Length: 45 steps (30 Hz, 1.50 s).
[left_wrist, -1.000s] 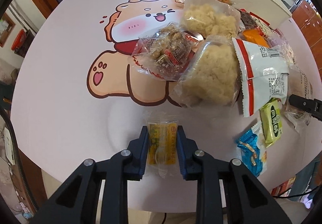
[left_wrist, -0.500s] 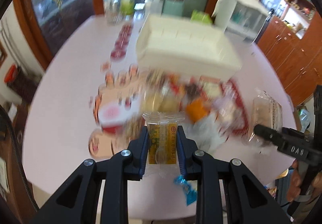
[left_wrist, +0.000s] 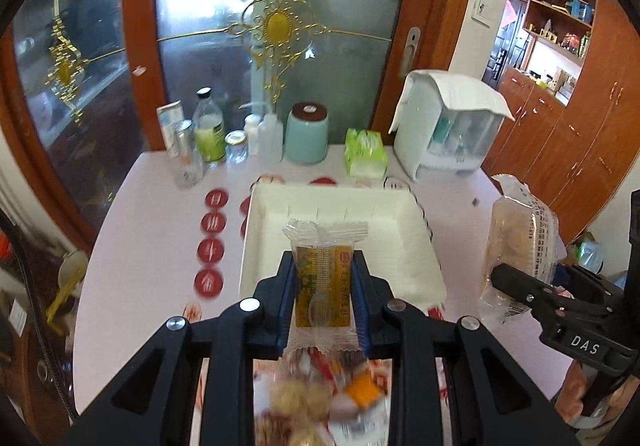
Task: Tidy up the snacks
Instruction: 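Carry both packets into the white tray and open both tools, then move both tools back to the snack pile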
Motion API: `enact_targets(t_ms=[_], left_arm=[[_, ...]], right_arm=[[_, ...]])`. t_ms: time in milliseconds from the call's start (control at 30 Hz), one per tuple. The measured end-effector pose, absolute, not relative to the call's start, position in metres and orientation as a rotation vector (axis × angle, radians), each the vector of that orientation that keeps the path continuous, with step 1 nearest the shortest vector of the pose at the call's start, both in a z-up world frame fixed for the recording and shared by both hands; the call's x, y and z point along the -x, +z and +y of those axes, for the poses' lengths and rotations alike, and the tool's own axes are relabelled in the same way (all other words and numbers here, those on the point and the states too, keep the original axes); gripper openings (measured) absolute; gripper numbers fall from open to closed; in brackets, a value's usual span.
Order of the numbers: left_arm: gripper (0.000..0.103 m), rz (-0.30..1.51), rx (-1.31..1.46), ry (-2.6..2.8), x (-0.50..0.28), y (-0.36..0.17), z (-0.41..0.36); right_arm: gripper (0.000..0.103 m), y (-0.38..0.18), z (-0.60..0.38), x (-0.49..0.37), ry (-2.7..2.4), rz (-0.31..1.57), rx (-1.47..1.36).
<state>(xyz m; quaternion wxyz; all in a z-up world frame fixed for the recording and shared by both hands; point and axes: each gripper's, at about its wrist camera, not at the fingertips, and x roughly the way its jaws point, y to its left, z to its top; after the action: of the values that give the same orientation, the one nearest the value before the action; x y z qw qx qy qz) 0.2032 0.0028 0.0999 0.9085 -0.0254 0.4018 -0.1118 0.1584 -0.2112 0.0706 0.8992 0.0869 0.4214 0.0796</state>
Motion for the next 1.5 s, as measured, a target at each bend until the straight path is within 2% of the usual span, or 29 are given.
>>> enact_targets(t_ms=[167, 367, 433, 467, 500, 533, 700, 933, 1200, 1500], left_arm=[[0.024, 0.897, 0.079, -0.251, -0.272, 0.074, 0.000], [0.025, 1.001, 0.087, -0.250, -0.327, 0.013, -0.008], [0.041, 1.055, 0.080, -0.237, -0.339, -0.010, -0.012], [0.065, 1.072, 0.080, -0.241, -0.340, -0.018, -0.013], [0.085, 1.081, 0.084, -0.242, -0.342, -0.024, -0.012], [0.089, 1.078, 0.090, -0.239, -0.342, -0.029, -0.011], [0.089, 1.088, 0.093, -0.232, -0.340, -0.045, -0.005], [0.089, 1.043, 0.039, -0.266, -0.323, -0.042, -0.003], [0.089, 0.929, -0.013, -0.319, -0.285, -0.013, 0.000], [0.089, 0.914, -0.081, -0.327, -0.238, 0.013, 0.001]], right_arm=[[0.063, 0.052, -0.210, -0.225, 0.088, 0.918, -0.195], [0.066, -0.011, -0.206, -0.290, 0.013, 1.058, -0.188], [0.068, -0.032, -0.203, -0.302, 0.005, 1.111, -0.180], [0.070, -0.039, -0.202, -0.305, -0.004, 1.127, -0.177], [0.070, -0.044, -0.202, -0.307, -0.007, 1.135, -0.178], [0.070, -0.047, -0.201, -0.308, -0.008, 1.137, -0.178], [0.071, -0.049, -0.195, -0.301, -0.033, 1.161, -0.135], [0.071, -0.038, -0.194, -0.279, -0.030, 1.130, -0.164], [0.071, -0.014, -0.188, -0.249, -0.050, 1.052, -0.160], [0.071, 0.016, -0.170, -0.203, 0.004, 0.928, -0.104]])
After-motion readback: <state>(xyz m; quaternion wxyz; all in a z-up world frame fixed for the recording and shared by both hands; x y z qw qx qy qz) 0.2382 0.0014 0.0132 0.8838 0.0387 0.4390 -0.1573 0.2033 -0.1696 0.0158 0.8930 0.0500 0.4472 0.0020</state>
